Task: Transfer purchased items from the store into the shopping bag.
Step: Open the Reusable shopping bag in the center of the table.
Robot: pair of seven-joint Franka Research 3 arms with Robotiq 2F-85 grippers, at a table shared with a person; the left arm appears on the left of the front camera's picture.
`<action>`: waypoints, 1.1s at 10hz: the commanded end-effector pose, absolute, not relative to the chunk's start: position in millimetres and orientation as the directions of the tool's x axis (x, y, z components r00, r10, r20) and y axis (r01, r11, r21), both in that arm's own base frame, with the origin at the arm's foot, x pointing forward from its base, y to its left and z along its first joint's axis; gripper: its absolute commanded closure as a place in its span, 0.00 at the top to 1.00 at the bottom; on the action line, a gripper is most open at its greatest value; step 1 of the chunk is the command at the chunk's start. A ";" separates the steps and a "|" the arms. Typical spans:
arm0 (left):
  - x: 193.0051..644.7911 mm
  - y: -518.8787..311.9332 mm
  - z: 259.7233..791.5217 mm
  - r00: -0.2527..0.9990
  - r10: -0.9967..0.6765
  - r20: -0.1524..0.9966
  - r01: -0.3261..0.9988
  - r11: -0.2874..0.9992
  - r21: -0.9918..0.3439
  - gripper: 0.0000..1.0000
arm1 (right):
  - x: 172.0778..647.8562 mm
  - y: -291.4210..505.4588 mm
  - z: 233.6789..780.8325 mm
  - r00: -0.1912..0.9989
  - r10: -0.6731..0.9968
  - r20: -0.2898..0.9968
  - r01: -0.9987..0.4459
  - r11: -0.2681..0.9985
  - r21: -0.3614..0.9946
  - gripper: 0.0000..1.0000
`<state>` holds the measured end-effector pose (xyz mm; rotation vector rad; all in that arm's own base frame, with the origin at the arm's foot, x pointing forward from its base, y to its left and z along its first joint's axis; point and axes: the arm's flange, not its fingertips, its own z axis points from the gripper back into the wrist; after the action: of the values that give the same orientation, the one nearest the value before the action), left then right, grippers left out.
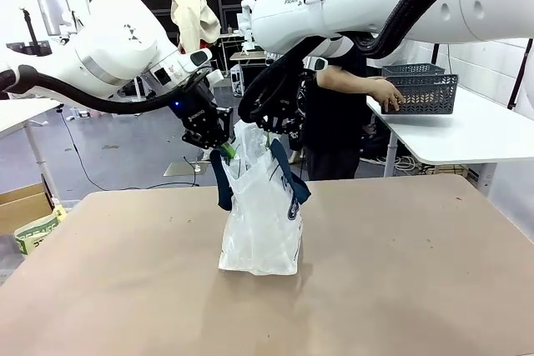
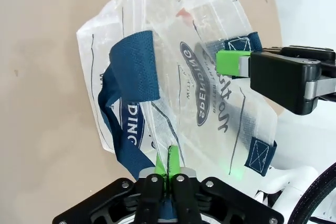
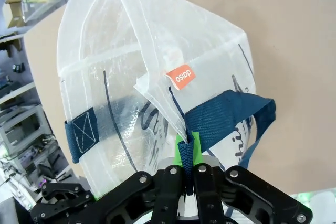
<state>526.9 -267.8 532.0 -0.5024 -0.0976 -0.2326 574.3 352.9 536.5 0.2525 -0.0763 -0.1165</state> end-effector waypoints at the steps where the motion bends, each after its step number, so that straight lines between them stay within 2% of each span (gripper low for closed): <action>1: 517.8 -250.2 534.0 0.973 -0.184 0.143 0.229 0.865 -0.446 0.00 | 560.5 340.9 539.6 0.989 -0.129 0.067 0.114 0.975 0.190 0.00; 4: 513.4 -223.3 529.8 0.968 -0.222 0.116 0.249 0.901 -0.354 0.00 | 555.5 311.6 549.2 0.997 -0.019 0.074 0.017 0.999 0.035 0.00; 7: 512.8 -198.9 524.3 0.977 -0.190 0.102 0.210 0.943 -0.256 0.00 | 562.5 287.8 553.7 0.993 0.106 0.057 -0.105 0.994 -0.016 0.00; 11: 511.0 -178.3 529.4 0.961 -0.244 0.128 0.252 0.966 -0.053 0.00 | 580.0 272.6 556.5 0.944 0.317 0.095 -0.311 0.948 -0.066 0.00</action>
<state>517.6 -185.3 529.5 -0.1363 -0.1173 -0.2712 573.6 279.1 555.7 -0.0247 -0.0693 0.2658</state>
